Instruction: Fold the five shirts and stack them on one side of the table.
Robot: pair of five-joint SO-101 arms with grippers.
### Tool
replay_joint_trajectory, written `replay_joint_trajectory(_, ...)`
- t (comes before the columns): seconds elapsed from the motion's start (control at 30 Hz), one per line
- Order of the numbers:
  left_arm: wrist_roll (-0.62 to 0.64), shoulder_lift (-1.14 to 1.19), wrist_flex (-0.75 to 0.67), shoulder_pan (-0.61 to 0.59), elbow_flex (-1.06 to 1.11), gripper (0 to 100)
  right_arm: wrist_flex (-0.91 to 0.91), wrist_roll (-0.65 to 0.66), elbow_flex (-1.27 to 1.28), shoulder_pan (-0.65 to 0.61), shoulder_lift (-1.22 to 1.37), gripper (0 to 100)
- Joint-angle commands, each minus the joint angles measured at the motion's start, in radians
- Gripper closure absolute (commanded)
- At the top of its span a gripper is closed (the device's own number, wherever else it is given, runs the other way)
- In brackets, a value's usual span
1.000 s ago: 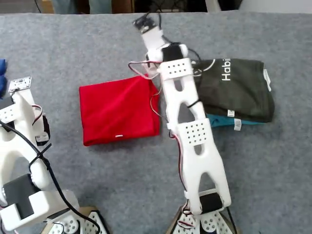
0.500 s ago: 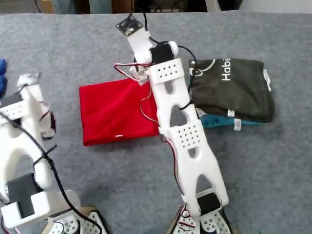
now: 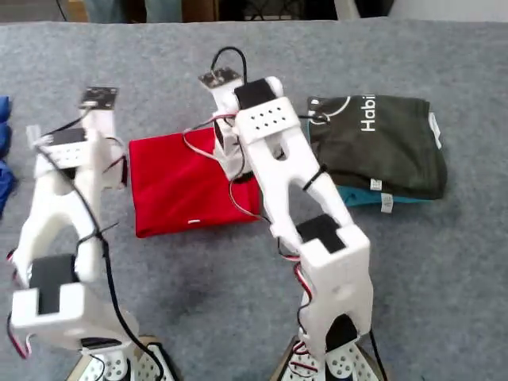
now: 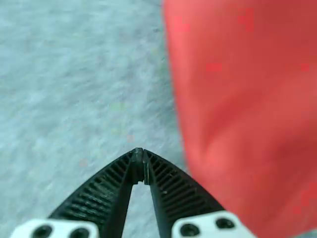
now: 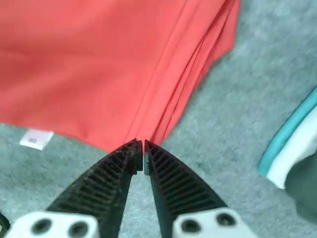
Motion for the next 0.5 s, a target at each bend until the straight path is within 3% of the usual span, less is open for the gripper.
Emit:
replay_joint_trajectory(0.0,0.046,0.078,-0.021,0.079,-0.088,97,-0.081,-0.008,0.13,-0.009,-0.074,98.0)
replay_joint_trajectory(0.3,0.103,0.371,-0.015,0.113,-0.318,97,-0.377,-0.002,0.473,0.068,-0.074,98.0)
replay_joint_trajectory(0.47,0.098,0.453,-0.015,0.113,-0.371,97,-0.451,0.034,0.553,0.155,-0.076,98.0)
